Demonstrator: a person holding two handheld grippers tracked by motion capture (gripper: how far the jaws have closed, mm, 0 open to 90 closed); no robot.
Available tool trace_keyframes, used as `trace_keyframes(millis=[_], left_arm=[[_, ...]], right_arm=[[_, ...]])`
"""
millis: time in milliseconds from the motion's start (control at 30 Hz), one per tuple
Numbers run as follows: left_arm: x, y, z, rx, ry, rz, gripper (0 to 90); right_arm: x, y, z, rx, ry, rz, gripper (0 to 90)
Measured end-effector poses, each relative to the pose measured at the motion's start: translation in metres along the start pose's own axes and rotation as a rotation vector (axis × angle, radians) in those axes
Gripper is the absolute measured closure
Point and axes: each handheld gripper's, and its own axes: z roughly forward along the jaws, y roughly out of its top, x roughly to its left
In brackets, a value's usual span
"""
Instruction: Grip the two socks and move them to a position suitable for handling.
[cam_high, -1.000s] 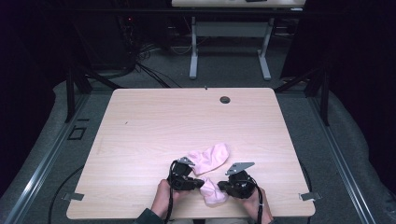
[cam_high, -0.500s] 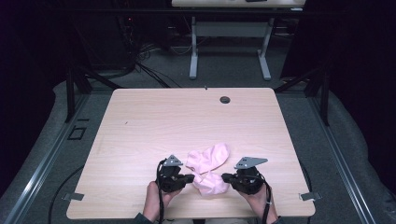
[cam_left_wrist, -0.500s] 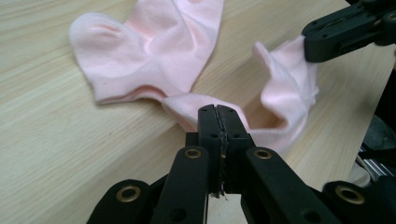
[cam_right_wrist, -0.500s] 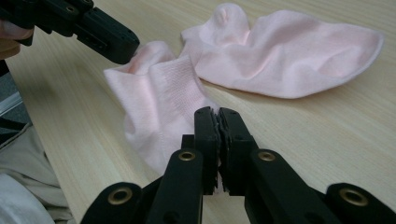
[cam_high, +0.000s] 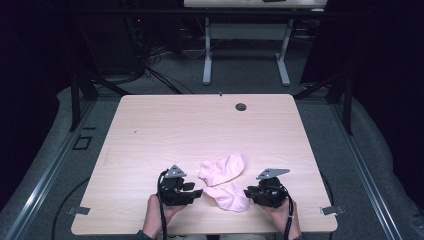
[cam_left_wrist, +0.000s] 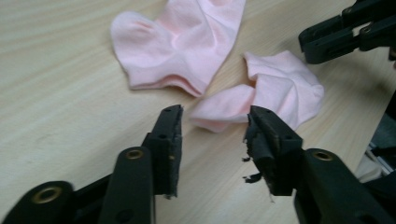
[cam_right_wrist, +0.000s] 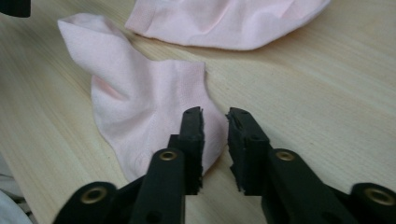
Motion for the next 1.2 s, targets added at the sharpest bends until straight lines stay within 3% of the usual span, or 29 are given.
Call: trace_keyframes(millis=[133, 233, 300, 467, 500, 667, 800, 933, 1067, 1200], left_arm=[[0.004, 0.000, 0.003, 0.025, 0.010, 0.049, 42.2], [0.002, -0.001, 0.013, 0.048, 0.022, 0.090, 42.6], [0.000, -0.001, 0.020, 0.062, 0.039, 0.109, 43.3], [-0.004, 0.000, 0.036, 0.099, 0.028, 0.170, 46.0], [-0.005, 0.001, 0.040, 0.094, 0.048, 0.183, 46.8], [-0.006, 0.001, 0.044, 0.093, 0.028, 0.194, 50.0], [-0.001, 0.001, 0.046, 0.064, 0.017, 0.172, 55.6], [0.001, 0.002, 0.050, 0.041, -0.002, 0.171, 67.4], [0.002, 0.000, 0.052, 0.025, -0.034, 0.161, 86.9], [0.000, -0.001, 0.044, 0.036, -0.048, 0.157, 88.2]], right_arm=[[-0.002, 0.010, -0.003, -0.014, 0.031, -0.042, 57.8], [0.000, 0.016, 0.011, 0.032, 0.057, -0.072, 53.3], [0.001, 0.017, 0.015, 0.041, 0.064, -0.078, 53.0], [0.009, 0.015, 0.025, 0.083, 0.043, -0.126, 57.7], [0.009, 0.014, 0.026, 0.082, 0.046, -0.125, 59.0], [0.010, 0.010, 0.027, 0.085, 0.031, -0.132, 66.9], [0.010, 0.008, 0.026, 0.083, 0.023, -0.139, 74.4], [0.010, 0.006, 0.027, 0.067, 0.035, -0.134, 81.6], [0.009, 0.005, 0.026, 0.062, 0.049, -0.131, 84.5], [0.009, 0.001, 0.023, 0.034, 0.064, -0.110, 85.3]])
